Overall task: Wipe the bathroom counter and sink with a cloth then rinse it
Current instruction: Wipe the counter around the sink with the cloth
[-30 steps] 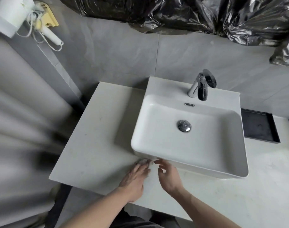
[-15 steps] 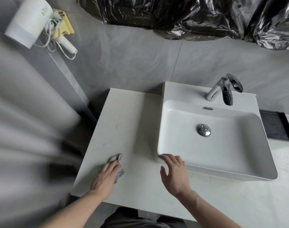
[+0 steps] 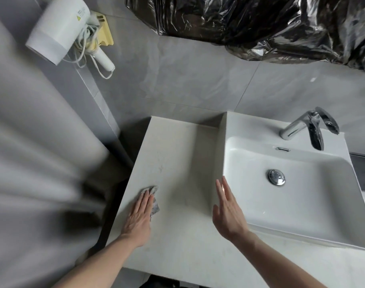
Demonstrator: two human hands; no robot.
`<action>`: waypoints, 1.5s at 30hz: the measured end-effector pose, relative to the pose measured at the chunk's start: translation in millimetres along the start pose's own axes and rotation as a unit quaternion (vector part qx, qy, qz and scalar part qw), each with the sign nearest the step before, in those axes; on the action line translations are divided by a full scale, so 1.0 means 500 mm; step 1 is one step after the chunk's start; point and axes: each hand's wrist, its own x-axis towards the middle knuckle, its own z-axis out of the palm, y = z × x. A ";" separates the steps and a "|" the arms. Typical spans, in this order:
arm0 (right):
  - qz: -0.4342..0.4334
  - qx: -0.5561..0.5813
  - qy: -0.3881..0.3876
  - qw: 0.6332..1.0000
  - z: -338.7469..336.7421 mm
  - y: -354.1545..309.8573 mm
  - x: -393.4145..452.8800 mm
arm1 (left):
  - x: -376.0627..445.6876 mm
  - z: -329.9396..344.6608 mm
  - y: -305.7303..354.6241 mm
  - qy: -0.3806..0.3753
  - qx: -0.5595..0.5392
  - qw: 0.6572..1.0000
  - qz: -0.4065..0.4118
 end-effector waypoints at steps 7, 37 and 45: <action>0.057 -0.011 -0.002 0.998 -0.014 0.006 0.105 | 0.140 -0.032 -0.041 -0.006 0.005 1.000 0.016; 0.070 0.156 0.124 0.977 0.016 0.018 0.235 | 0.608 -0.188 0.258 -0.008 0.004 0.993 0.119; 0.060 0.171 0.153 0.971 -0.001 0.005 0.233 | 0.547 -0.216 0.054 0.035 0.006 0.999 0.022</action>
